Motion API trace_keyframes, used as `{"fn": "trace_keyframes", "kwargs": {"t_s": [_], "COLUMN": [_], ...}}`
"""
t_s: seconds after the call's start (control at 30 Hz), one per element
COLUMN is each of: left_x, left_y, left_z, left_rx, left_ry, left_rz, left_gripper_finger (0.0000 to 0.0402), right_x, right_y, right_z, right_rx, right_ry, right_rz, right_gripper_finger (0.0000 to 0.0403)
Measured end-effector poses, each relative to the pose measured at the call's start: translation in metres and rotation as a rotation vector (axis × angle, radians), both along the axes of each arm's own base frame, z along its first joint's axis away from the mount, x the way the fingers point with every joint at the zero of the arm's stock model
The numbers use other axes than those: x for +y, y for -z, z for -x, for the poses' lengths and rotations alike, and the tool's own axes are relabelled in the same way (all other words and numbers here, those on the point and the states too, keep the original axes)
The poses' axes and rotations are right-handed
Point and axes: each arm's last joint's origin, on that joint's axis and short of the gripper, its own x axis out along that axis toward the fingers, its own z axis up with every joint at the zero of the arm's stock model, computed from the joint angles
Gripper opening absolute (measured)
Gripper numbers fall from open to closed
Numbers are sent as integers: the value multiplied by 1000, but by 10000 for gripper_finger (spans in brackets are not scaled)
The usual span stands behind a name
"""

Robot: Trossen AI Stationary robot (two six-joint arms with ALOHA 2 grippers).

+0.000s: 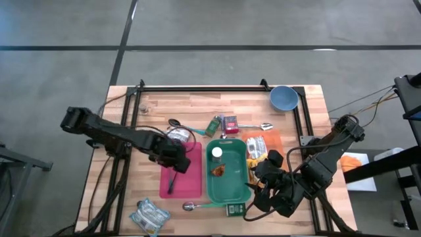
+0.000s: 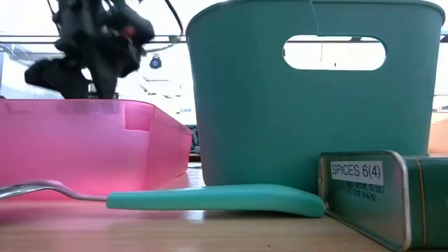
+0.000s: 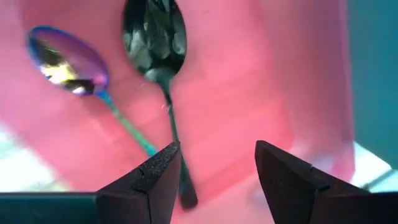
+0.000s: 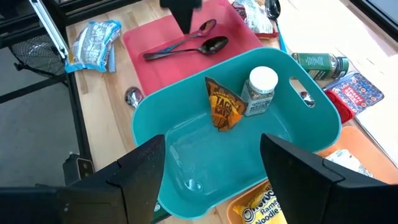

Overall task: Pick & Place Food Item
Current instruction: Put the blue noodle pack into the orange bin

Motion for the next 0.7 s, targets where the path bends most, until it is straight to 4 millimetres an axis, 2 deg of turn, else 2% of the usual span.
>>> {"fn": "trace_keyframes", "kwargs": {"t_s": [0.13,0.3,0.7], "left_x": [-2,-13,-50], "left_y": [-20,-30,-23], "left_z": [26,51,68], "left_rx": [25,133,310], "left_ry": [-10,-1,45], "left_rz": [12,106,228], "left_gripper_finger": [207,207,207], "right_x": [0,0,0], "right_y": [0,1,3], "right_z": [0,0,0], "right_rx": [0,1,9], "right_ry": [0,1,-7], "right_rz": [0,3,17], "right_gripper_finger": [258,258,258]}}
